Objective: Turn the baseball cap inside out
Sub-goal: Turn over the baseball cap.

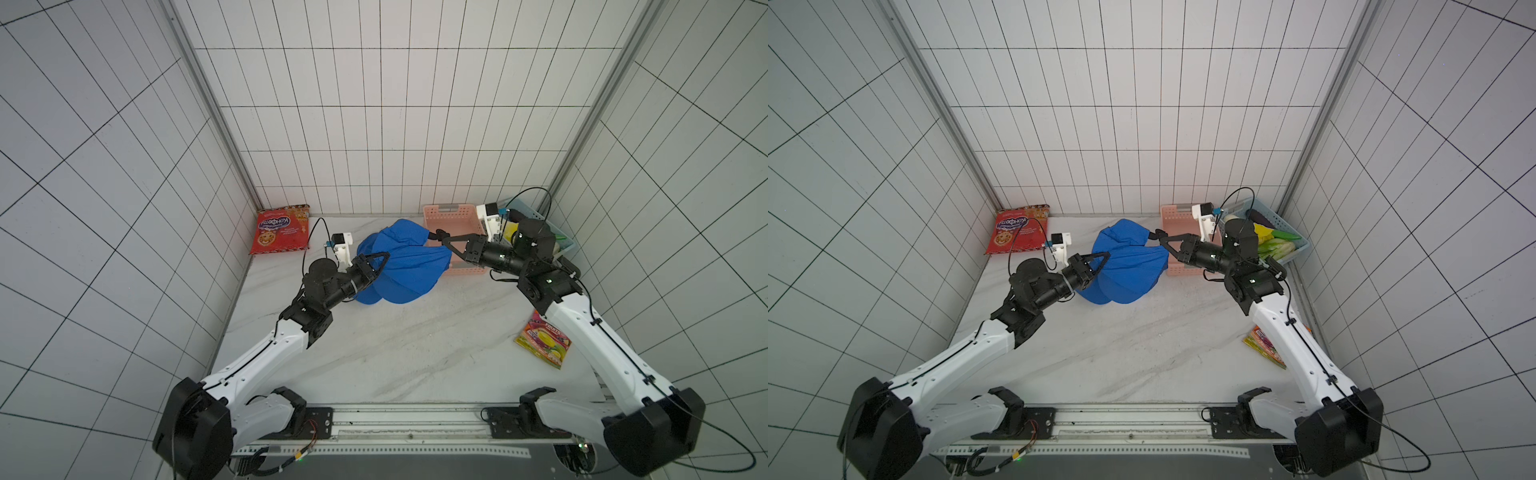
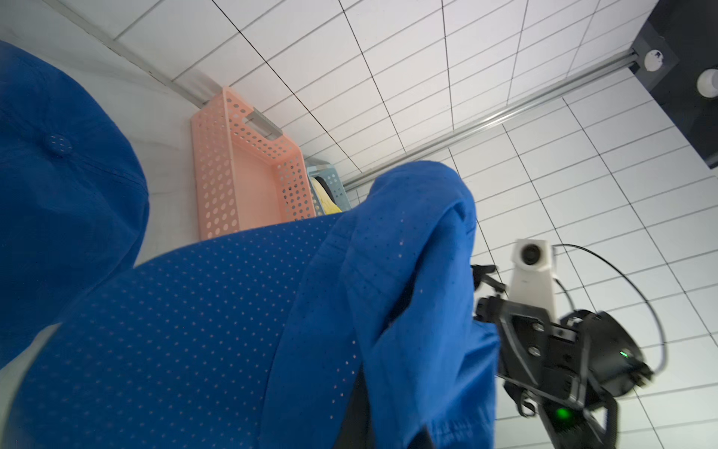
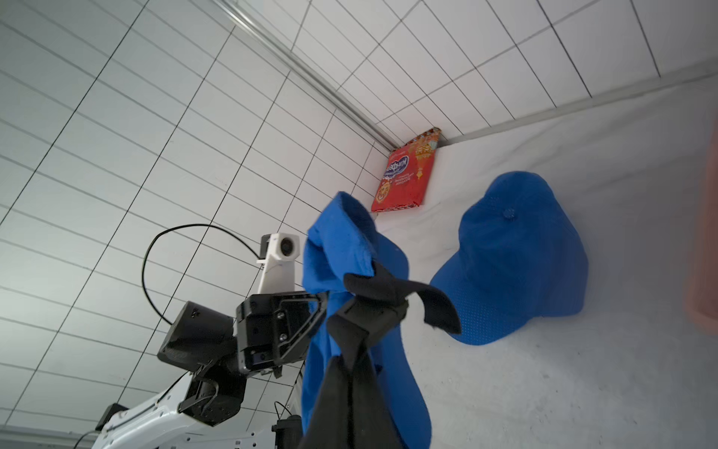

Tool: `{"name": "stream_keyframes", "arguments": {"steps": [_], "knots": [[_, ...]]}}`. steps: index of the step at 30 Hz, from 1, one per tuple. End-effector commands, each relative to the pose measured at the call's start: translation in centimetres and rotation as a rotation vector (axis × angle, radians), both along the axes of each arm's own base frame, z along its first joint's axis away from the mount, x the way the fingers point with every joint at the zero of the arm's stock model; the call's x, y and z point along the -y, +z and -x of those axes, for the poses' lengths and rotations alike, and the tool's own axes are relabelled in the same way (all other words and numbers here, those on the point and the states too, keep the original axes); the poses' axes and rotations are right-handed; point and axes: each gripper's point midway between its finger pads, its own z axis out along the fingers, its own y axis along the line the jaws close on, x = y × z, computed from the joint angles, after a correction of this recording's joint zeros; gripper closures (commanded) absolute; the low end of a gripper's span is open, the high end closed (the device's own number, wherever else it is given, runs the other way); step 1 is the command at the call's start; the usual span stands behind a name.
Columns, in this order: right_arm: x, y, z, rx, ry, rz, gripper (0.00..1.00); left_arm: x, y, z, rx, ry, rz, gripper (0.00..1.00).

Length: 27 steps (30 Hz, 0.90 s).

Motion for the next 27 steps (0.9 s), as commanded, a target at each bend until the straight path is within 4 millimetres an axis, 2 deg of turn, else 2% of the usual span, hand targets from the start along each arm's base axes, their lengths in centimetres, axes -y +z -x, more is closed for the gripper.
{"name": "stream_keyframes", "arguments": {"steps": [1,2,5,8,9,10,13,15,18,20,22,27], "knots": [[1.6,0.1,-1.7,-0.015,-0.08,-0.027,0.98,-0.1,1.8,1.2,0.057,-0.084,0.038,1.0],[1.8,0.6,-1.7,0.006,-0.083,-0.023,0.92,-0.1,2.1,1.2,0.058,-0.083,0.039,1.0],[2.2,2.6,-1.1,0.081,-0.078,-0.002,0.63,-0.5,2.8,0.5,0.047,-0.042,0.065,1.0],[3.1,4.0,-0.3,0.143,-0.108,0.04,0.25,-1.4,3.4,-0.8,0.032,0.047,0.102,1.0],[3.6,4.1,0.0,0.148,-0.135,0.057,0.16,-1.7,3.6,-1.1,0.031,0.071,0.114,1.0],[4.3,4.2,0.1,0.151,-0.177,0.071,0.13,-2.0,3.9,-1.4,0.04,0.097,0.128,1.0],[5.7,3.4,0.5,0.077,-0.275,0.044,0.11,-2.6,4.8,-2.1,0.064,0.148,0.149,1.0],[5.7,2.1,0.7,-0.015,-0.317,0.008,0.12,-2.7,5.2,-2.4,0.08,0.16,0.147,1.0],[3.3,0.1,1.7,-0.129,-0.279,-0.019,0.13,-2.5,5.5,-2.7,0.092,0.161,0.144,1.0],[0.8,-1.0,2.5,-0.18,-0.225,-0.039,0.13,-2.2,5.8,-2.8,0.095,0.149,0.152,1.0],[-1.1,-1.3,2.7,-0.209,-0.187,-0.093,0.13,-2.1,5.9,-2.9,0.096,0.142,0.157,1.0],[-2.8,-1.2,2.3,-0.223,-0.136,-0.146,0.14,-1.8,6.4,-2.6,0.095,0.126,0.183,1.0]]}}
